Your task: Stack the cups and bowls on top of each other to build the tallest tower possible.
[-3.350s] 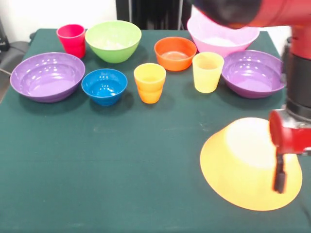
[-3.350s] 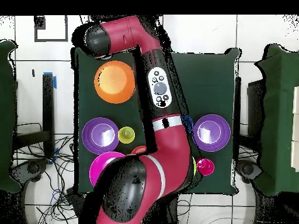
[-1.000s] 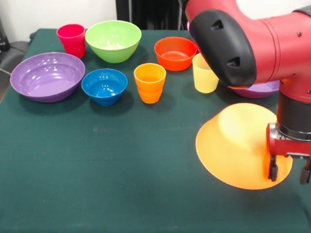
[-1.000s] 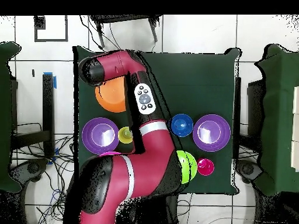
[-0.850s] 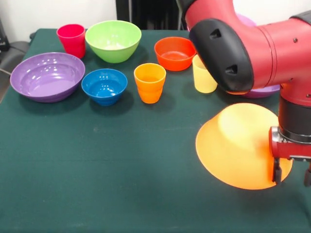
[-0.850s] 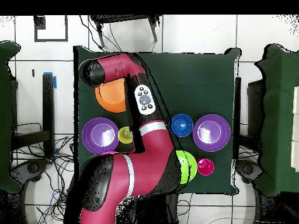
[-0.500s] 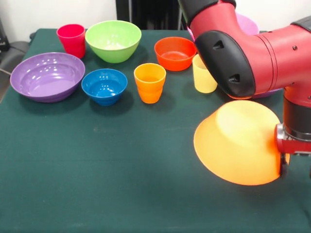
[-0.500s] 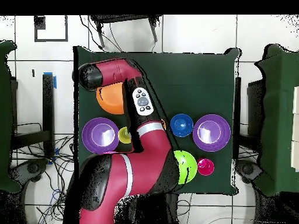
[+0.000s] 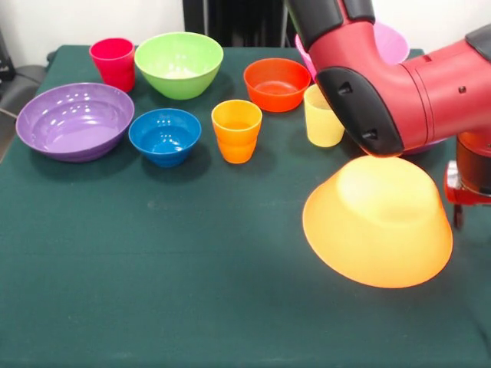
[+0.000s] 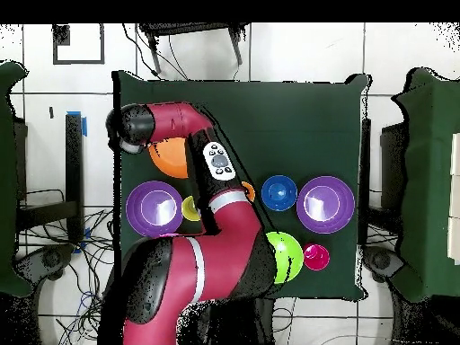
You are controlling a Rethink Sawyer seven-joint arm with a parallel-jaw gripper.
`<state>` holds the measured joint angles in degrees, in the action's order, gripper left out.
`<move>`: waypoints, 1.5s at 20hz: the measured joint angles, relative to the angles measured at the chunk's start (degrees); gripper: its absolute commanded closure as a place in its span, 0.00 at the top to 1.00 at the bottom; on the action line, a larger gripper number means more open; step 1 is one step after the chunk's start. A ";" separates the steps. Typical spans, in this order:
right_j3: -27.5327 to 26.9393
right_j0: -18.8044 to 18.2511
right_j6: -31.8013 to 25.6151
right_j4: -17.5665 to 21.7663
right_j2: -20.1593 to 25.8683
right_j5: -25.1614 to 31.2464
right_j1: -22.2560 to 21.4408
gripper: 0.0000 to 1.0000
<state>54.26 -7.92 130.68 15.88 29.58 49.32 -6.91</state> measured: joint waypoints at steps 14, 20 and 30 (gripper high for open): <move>0.95 0.24 0.01 -2.75 -1.35 5.94 0.46 1.00; -0.34 2.73 0.01 -2.07 -4.37 5.98 -0.14 1.00; -4.20 7.80 0.01 3.00 -12.62 5.96 -1.06 1.00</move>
<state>50.06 -0.12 130.69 18.89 16.97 55.28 -7.97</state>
